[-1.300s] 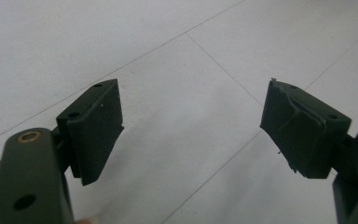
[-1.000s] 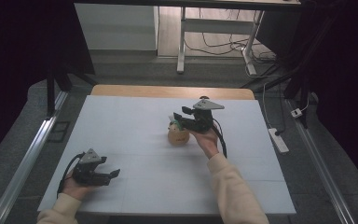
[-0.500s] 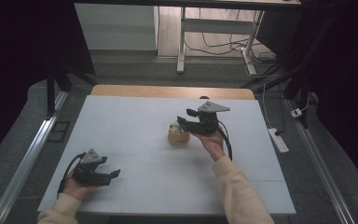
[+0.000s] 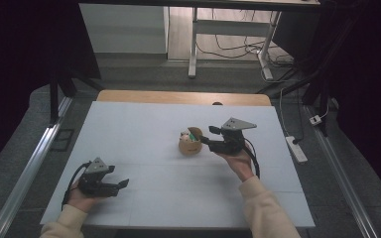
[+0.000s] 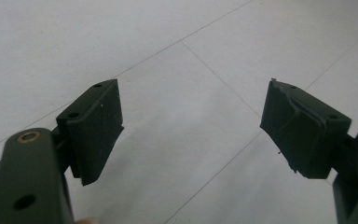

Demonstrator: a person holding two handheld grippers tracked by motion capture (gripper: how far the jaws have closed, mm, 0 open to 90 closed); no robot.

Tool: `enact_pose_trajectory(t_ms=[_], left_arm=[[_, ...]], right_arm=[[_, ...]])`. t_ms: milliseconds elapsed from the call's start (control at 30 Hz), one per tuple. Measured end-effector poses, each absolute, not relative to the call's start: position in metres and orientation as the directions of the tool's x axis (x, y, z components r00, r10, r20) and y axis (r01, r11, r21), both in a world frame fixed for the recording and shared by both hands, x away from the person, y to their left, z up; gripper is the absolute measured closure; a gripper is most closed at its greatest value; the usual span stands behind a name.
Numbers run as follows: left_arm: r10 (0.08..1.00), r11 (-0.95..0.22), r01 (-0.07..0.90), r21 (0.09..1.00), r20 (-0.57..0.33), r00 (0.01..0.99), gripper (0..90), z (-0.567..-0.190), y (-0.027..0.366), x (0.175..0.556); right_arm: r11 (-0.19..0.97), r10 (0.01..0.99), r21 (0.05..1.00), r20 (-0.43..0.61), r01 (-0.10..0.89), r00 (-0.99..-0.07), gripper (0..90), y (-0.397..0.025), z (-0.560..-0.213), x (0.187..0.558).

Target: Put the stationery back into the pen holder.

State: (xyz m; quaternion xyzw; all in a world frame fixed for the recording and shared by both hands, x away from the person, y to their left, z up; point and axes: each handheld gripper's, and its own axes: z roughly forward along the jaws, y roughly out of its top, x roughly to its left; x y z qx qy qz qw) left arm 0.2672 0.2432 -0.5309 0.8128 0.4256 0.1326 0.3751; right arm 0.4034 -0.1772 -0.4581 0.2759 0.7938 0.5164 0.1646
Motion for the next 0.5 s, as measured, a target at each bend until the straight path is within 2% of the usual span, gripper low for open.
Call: enact_pose_trajectory(t_ms=[500], left_arm=[[0.784,-0.356,0.585,0.729,-0.107,0.611,20.0,-0.529,0.242,0.268]], right_arm=[[0.383,0.654,0.873,-0.027,0.300,-0.756,39.8,-0.230,-0.473,0.375]])
